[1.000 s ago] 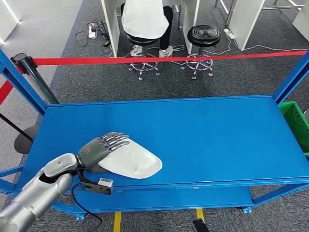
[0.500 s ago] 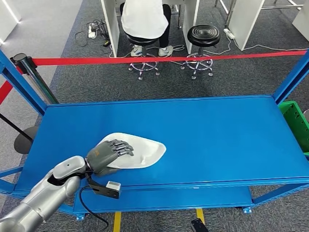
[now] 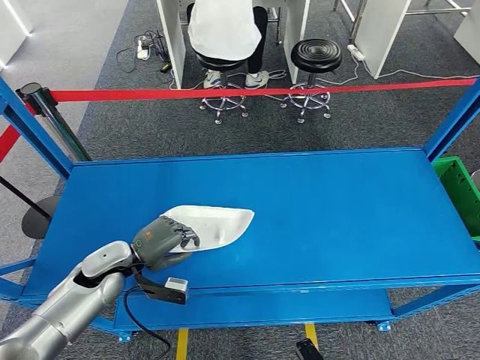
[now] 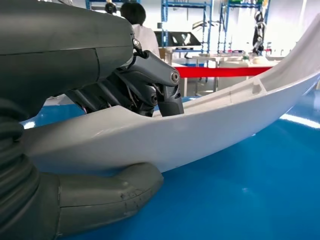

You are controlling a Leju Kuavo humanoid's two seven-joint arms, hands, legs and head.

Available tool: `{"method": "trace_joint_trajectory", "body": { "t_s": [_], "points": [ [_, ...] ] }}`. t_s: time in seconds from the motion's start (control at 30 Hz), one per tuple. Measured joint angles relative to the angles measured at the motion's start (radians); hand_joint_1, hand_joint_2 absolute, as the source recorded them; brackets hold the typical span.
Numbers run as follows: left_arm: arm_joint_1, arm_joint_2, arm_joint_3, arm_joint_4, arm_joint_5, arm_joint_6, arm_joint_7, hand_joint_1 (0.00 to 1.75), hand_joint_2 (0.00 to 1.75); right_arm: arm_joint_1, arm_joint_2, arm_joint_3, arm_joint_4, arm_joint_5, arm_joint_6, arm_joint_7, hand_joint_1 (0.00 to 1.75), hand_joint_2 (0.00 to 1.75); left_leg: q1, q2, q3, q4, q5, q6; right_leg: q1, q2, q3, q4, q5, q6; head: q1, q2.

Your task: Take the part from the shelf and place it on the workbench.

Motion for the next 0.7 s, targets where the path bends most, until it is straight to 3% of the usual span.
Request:
{"method": "trace_joint_trajectory", "body": {
  "t_s": [0.33, 0.7],
  "points": [
    [0.051, -0.045, 0.037, -0.108, 0.046, -0.035, 0.035, 1.75, 1.75, 0.006, 0.0, 0.003, 0.0, -0.027, -0.015, 0.0, 0.0, 1.75, 0.0, 0.0, 0.0, 0.0, 0.0, 0.0, 0.0, 0.0, 0.0, 0.0, 0.0, 0.0, 0.0, 0.0],
    [0.139, -0.056, -0.015, -0.343, 0.084, -0.157, 0.111, 1.75, 1.75, 0.021, 0.0, 0.002, 0.0, -0.072, -0.02, -0.026, 0.0, 1.75, 0.0, 0.0, -0.001, 0.0, -0.001, 0.001, 0.0, 0.0, 0.0, -0.001, 0.0, 0.0, 0.0, 0.0]
  ]
}}
